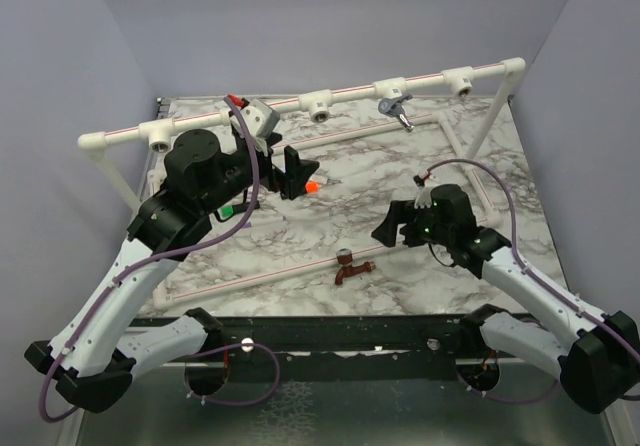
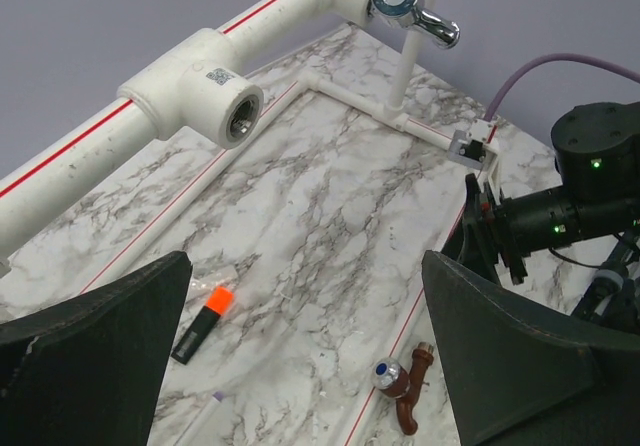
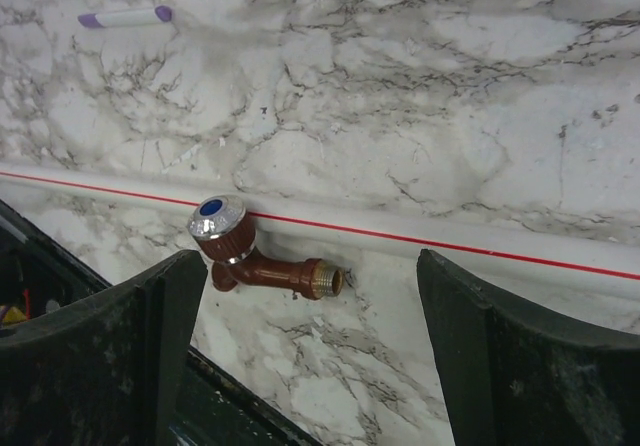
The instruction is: Install the water faucets
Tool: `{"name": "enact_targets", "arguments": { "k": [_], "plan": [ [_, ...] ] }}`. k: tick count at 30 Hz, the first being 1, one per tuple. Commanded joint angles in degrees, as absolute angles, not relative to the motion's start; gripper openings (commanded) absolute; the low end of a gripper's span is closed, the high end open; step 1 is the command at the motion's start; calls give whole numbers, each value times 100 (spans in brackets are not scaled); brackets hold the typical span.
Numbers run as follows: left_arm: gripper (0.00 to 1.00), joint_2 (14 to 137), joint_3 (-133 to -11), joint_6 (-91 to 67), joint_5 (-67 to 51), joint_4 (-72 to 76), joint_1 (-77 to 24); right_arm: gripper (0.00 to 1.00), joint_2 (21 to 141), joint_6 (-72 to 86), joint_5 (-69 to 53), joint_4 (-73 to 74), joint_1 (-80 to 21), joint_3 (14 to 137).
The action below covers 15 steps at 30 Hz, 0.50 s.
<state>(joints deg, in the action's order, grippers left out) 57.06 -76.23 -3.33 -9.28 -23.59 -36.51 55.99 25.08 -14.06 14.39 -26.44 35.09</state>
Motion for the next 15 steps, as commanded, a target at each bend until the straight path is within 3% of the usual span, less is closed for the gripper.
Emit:
{"name": "enact_targets", "arguments": {
  "k": [1,15],
  "plan": [
    [99,5570,-7537,-278,-674,-2503,-3668,92,5794,2590,-900,1108,-3226,3384],
    [99,5345,-7274,-468,-438,-2718,-3667,87,6692,2575,79,819,-4690,3779]
  ]
}}
